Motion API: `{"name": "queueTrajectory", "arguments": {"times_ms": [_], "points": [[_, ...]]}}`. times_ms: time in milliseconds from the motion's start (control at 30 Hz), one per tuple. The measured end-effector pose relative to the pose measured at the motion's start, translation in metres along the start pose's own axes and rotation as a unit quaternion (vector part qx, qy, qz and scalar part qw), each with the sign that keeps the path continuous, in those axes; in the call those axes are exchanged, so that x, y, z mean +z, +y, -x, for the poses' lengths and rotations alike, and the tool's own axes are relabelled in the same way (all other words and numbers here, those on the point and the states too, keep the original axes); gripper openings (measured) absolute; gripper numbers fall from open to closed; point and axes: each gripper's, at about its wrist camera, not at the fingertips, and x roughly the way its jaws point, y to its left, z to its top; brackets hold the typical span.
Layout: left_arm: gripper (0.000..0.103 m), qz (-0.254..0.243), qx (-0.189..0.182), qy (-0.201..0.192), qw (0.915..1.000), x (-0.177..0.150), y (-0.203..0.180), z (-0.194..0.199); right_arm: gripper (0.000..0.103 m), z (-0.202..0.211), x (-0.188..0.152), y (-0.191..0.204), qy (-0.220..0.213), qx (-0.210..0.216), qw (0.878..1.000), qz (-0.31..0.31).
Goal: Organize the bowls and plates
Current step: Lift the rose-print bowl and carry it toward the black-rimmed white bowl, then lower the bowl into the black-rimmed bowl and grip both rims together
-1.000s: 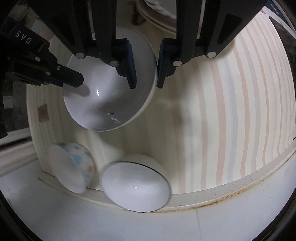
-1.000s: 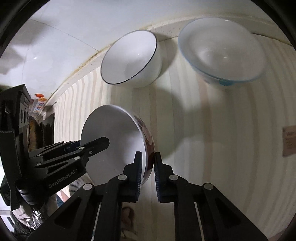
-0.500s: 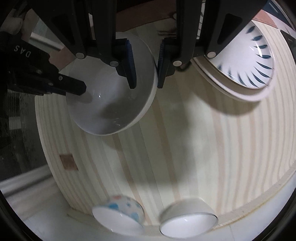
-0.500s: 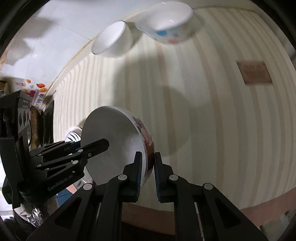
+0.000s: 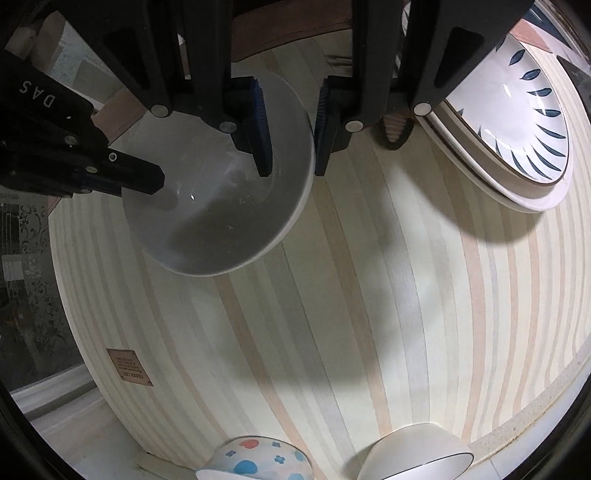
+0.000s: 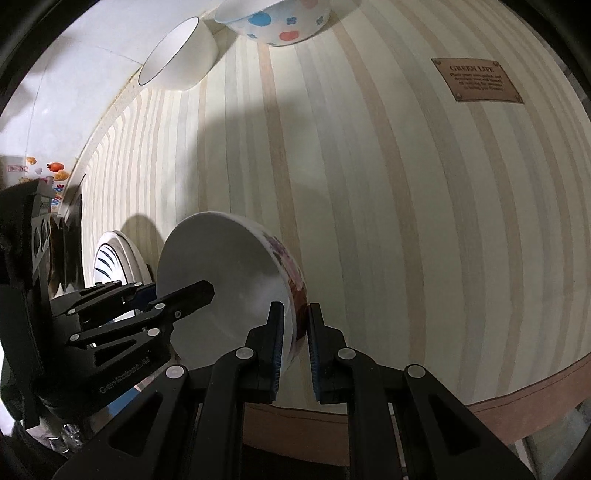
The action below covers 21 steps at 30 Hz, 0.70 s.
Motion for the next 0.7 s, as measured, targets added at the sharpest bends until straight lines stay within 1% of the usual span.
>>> {"name": "queueTrajectory", "arguments": {"times_ms": [67, 100, 167, 200, 300, 333, 400, 467, 500, 600, 633, 700], "points": [[0.02, 0.003, -0.002, 0.007, 1.0, 0.001, -0.001, 0.001, 0.014, 0.0, 0.0, 0.002, 0.003, -0.006, 1.0, 0.006], [0.02, 0.005, -0.005, 0.003, 1.0, -0.001, 0.0, 0.008, 0.014, 0.0, 0.003, 0.003, 0.008, -0.007, 1.0, 0.008], [0.02, 0.006, 0.0, -0.021, 0.9998, -0.009, 0.013, 0.037, 0.015, -0.004, 0.012, 0.017, 0.02, -0.005, 1.0, 0.01], [0.02, 0.009, 0.001, -0.034, 0.9994, -0.008, 0.018, 0.05, 0.015, 0.003, 0.016, 0.016, 0.022, -0.005, 1.0, 0.01], [0.021, 0.029, 0.001, -0.082, 0.9962, 0.003, 0.04, 0.093, 0.015, 0.043, 0.03, 0.02, -0.014, 0.021, 1.0, 0.011], [0.026, 0.039, 0.001, -0.098, 0.9944, 0.014, 0.051, 0.106, 0.015, 0.055, 0.038, 0.023, -0.028, 0.028, 0.999, 0.013], [0.029, 0.059, 0.002, -0.118, 0.9912, 0.035, 0.072, 0.119, 0.017, 0.074, 0.055, 0.031, -0.055, 0.047, 0.997, 0.016], [0.029, 0.085, 0.008, -0.129, 0.9881, 0.062, 0.1, 0.12, 0.025, 0.085, 0.084, 0.046, -0.082, 0.067, 0.994, 0.026], [0.029, 0.104, 0.008, -0.127, 0.9864, 0.081, 0.115, 0.118, 0.026, 0.087, 0.101, 0.054, -0.094, 0.072, 0.992, 0.031], [0.029, 0.143, -0.01, -0.124, 0.9819, 0.116, 0.145, 0.107, 0.026, 0.08, 0.155, 0.079, -0.123, 0.087, 0.988, 0.043], [0.029, 0.153, -0.014, -0.123, 0.9805, 0.131, 0.152, 0.101, 0.026, 0.072, 0.18, 0.089, -0.127, 0.089, 0.987, 0.051], [0.029, 0.164, -0.014, -0.121, 0.9789, 0.152, 0.164, 0.092, 0.026, 0.062, 0.211, 0.097, -0.124, 0.084, 0.987, 0.059]]}}
